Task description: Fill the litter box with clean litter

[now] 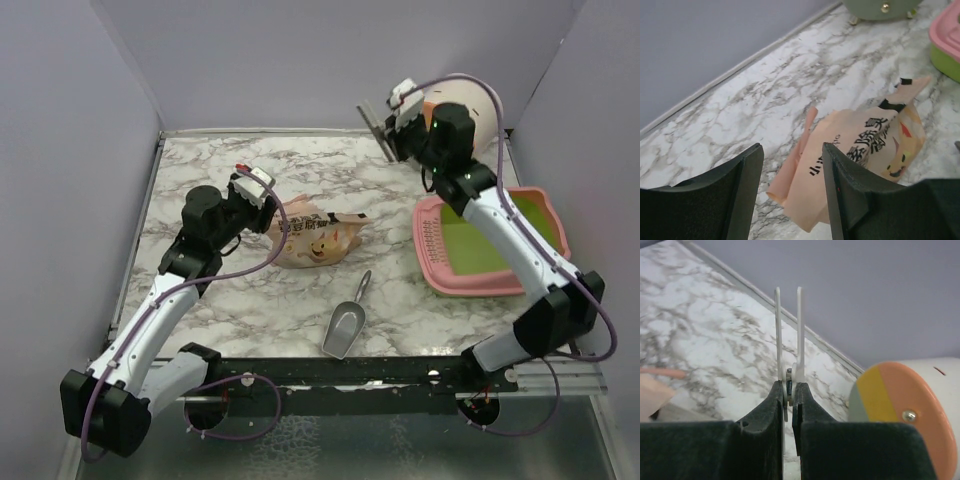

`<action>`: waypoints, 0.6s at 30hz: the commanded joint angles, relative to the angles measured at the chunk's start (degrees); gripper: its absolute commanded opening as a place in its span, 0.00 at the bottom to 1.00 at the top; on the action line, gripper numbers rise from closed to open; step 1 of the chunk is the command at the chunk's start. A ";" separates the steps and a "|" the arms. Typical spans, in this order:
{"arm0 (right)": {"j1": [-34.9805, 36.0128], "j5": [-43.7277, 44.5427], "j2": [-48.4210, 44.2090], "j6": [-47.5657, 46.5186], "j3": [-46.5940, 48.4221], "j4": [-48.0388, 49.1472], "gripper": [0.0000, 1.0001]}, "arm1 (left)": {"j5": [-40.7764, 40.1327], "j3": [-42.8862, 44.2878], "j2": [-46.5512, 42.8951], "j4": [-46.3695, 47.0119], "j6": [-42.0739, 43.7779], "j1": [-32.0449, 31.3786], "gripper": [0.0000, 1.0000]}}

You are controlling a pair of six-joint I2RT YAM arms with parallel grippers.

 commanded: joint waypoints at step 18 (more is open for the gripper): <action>-8.72 6.41 45.82 18.44 33.33 -21.52 0.02 | -25.10 -0.54 1.13 5.46 -9.74 3.73 0.54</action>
